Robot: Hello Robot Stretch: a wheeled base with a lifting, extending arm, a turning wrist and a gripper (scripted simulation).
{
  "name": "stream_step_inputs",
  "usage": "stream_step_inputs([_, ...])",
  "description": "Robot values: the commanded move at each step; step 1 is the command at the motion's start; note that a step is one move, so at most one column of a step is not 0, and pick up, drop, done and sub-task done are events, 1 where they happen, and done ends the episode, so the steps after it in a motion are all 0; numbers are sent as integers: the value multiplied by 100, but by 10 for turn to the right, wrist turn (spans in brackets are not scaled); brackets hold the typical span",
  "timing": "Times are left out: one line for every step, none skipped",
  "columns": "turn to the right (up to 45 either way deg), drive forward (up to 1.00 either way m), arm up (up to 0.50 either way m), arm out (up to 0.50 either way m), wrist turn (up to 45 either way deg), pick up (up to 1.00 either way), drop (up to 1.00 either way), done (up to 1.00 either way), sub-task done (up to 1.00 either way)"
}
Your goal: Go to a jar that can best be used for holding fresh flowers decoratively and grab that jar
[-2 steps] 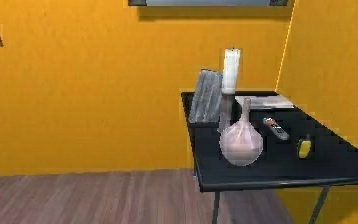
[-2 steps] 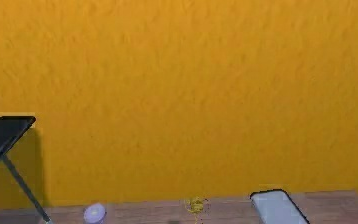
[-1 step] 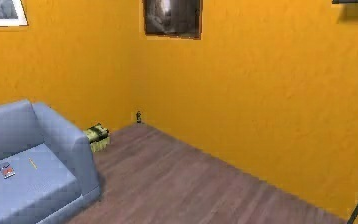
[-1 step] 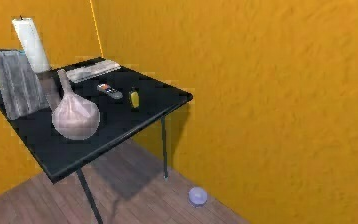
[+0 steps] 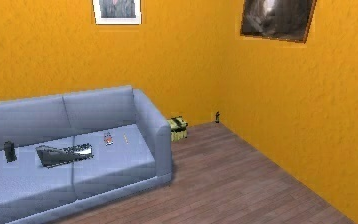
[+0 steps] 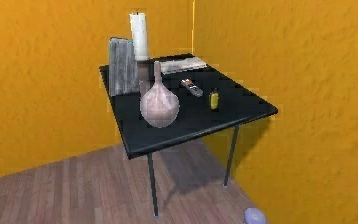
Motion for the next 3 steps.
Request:
stream_step_inputs([0,0,50,0,0,0,0,0,0])
stream_step_inputs([0,0,38,0,0,0,0,0,0])
stream_step_inputs([0,0,0,42,0,0,0,0,0])
